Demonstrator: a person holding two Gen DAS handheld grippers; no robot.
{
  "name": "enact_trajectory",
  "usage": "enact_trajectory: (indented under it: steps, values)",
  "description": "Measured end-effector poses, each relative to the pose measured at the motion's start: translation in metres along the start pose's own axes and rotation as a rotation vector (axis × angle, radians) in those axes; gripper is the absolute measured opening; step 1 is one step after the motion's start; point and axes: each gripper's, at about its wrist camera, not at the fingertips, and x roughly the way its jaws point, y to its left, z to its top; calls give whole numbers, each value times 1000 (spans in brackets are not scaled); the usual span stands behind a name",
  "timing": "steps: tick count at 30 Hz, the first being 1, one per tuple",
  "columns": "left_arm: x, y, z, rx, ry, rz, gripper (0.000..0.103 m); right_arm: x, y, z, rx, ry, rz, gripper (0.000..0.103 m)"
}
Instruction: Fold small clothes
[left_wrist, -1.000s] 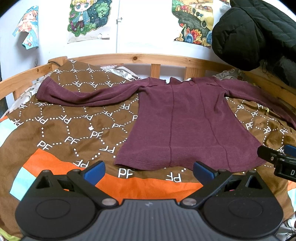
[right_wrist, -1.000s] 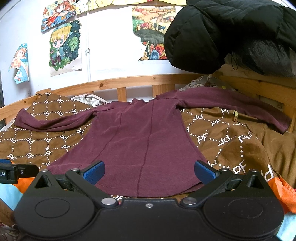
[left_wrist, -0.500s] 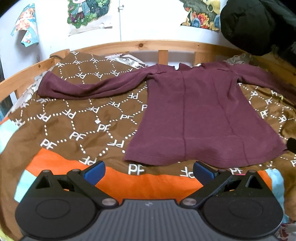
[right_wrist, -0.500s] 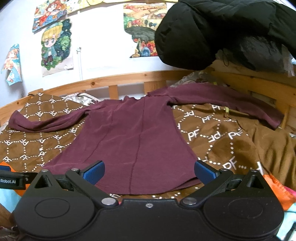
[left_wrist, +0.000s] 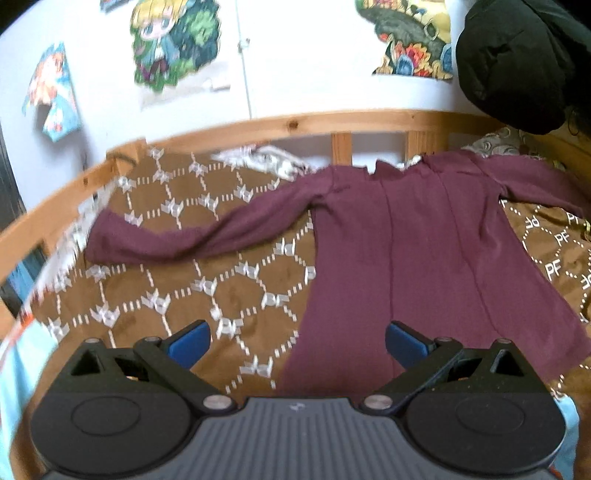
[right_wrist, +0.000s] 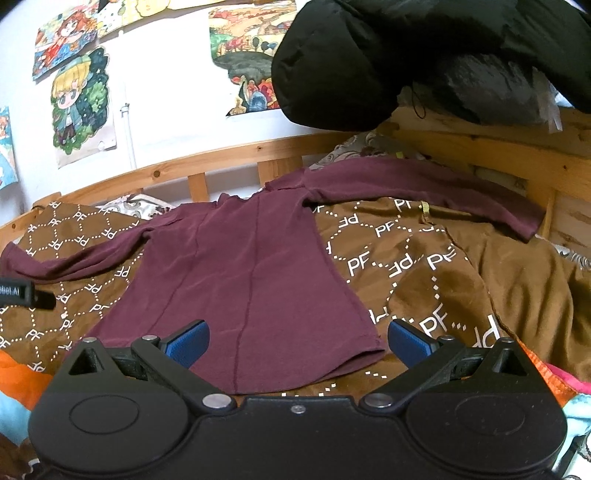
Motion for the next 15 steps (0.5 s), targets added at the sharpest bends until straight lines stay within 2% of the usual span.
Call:
enact_trajectory:
  steps: [4, 7, 12, 15]
  values:
    - [2, -11, 20, 42, 9, 22, 102, 4, -5, 2, 22, -2, -8, 103]
    - [0, -19, 36, 44, 23, 14, 103, 3, -11, 9, 33, -45, -14, 103]
    - [2, -29, 69, 44, 57, -12, 103, 1, -23, 30, -7, -202, -10, 103]
    - [4, -38, 85, 71, 46, -30, 103, 2, -35, 47, -14, -279, -14, 103]
